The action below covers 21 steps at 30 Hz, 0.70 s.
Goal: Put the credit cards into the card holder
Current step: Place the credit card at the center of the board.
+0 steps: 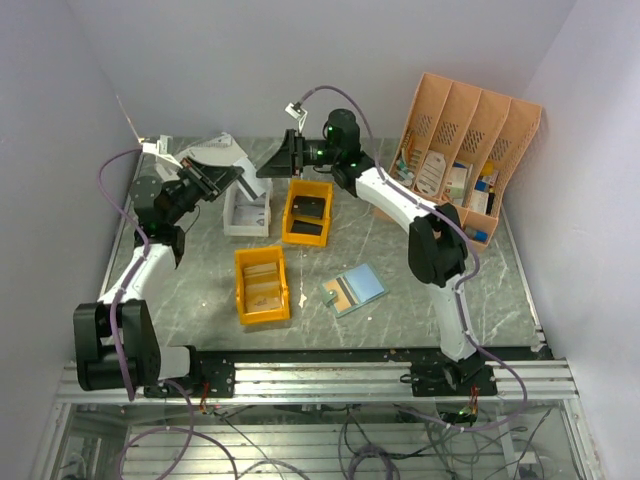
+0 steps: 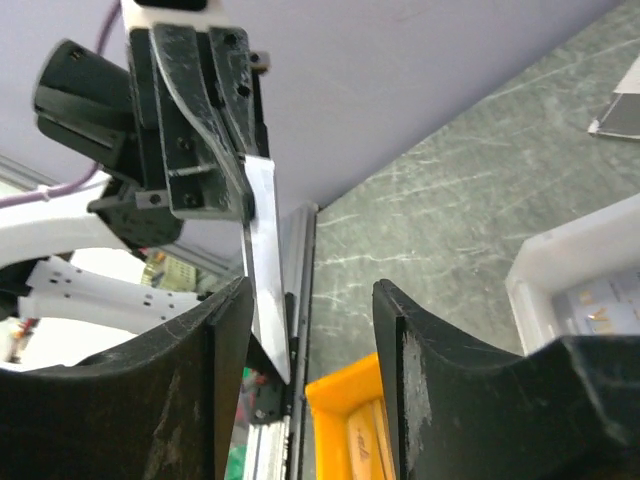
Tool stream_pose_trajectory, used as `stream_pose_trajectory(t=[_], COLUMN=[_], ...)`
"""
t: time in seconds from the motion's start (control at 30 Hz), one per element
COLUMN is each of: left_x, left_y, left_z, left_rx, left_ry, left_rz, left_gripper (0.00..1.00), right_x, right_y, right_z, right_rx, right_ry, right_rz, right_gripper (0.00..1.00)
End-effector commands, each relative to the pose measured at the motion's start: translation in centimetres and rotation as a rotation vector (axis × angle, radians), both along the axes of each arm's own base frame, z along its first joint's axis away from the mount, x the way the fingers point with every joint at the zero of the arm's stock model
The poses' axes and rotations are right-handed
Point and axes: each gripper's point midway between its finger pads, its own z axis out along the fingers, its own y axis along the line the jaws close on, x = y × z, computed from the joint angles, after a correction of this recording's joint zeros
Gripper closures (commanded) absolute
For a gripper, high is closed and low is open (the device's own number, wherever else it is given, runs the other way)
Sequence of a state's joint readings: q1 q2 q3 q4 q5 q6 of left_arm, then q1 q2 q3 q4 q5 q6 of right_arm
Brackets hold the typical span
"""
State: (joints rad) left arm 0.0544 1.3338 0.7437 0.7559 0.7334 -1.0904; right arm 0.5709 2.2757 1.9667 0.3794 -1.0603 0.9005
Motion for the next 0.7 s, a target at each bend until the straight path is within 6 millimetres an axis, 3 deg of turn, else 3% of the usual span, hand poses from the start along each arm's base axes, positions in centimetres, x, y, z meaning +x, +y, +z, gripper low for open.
stream_pose_trajectory(t=[0.0, 0.2, 0.53, 0.6, 0.67], left_x=[0.5, 0.4, -0.5, -0.5, -0.5], left_y=[0.4, 0.3, -0.2, -0.2, -0.2], left_z=[1.0, 1.4, 2.9, 2.8, 2.7], left_rx=[0.077, 0.056, 0.025, 0.024, 0.022], left_ry=[-0.036, -0.043, -0.092, -0.091, -0.089], left_rz=[0.045, 0.043, 0.002, 0.000, -0.002], left_gripper=[0.93, 0.93, 0.93, 0.93, 0.93], right_x=[-1.0, -2.1, -1.8, -2.2, -2.6], right_y=[-0.7, 0.8, 2.0, 2.1, 2.2], right_z=[2.4, 2.5, 1.2, 1.4, 1.5], right_rx=[-0.051, -0.111, -0.201, -0.186, -0.172], right_ry=[-0.188, -0.276, -0.351, -0.344, -0.339], right_rz=[-0.016, -0.026, -0.083, -0.064, -0.045], right_gripper=[0.48, 0.48, 0.48, 0.56, 0.76])
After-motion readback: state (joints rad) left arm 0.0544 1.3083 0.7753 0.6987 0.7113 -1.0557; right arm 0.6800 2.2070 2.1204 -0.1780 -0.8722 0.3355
